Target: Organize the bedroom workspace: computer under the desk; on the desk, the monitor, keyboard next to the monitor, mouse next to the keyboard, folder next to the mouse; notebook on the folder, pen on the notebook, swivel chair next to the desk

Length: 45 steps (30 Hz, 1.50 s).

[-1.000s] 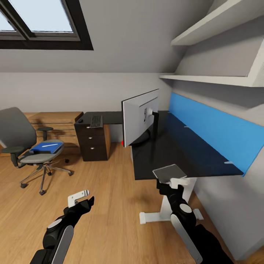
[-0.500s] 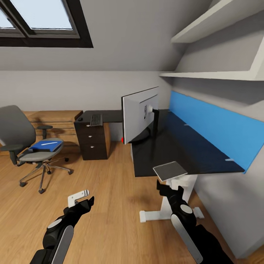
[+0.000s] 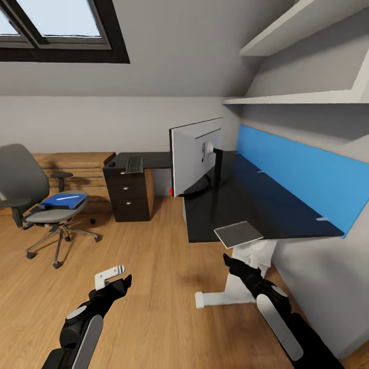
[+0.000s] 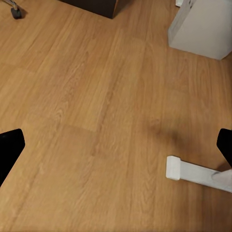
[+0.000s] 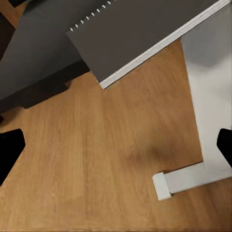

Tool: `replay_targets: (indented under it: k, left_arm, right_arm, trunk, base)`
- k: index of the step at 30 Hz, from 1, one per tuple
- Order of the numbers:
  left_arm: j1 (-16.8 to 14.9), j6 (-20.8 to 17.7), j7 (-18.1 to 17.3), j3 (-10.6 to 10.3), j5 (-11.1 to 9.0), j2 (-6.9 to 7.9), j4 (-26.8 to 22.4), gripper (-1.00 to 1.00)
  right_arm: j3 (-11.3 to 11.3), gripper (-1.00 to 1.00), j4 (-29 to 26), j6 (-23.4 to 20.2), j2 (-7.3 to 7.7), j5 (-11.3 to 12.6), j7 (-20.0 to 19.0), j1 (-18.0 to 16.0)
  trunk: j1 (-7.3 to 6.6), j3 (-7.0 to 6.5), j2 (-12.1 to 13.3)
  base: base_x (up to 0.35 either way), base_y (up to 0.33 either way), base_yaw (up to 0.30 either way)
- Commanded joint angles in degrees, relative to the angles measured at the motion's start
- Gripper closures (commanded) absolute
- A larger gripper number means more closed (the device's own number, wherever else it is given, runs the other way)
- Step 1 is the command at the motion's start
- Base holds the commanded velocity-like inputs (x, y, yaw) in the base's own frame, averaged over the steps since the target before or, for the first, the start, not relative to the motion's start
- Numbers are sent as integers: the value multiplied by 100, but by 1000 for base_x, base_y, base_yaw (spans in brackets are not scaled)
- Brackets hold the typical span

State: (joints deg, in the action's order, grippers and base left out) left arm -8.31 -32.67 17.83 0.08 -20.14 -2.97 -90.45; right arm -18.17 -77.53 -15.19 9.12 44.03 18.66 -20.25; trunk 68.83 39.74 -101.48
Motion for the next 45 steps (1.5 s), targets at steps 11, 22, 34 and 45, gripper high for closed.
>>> replay_targets:
  k: [11,22,34,45]
  left_arm:
    - [-1,-20,45,-10,-61,-5,-5,-100]
    - [-4,-26,40,-23,-61,-10,7,-100]
    - [-4,-29,27,-26,-64,-11,24,-100]
    - [-4,-29,27,-34,-62,-11,27,-100]
  right_arm:
    - [519,-100,460,-45,395,1683,-886,-5]
    - [607,-100,606,-130,714,2793,-1431,-5]
    - [601,-100,525,-159,701,3002,-1481,-5]
    - [614,-100,369,-139,681,4451,-1485,-5]
  trunk:
    - [242,204,-446]
    - [330,276,-606]
    - [330,276,-606]
    - [330,276,-606]
  base:
    - [0,0,0]
    - [0,0,0]
    - [0,0,0]
    - [0,0,0]
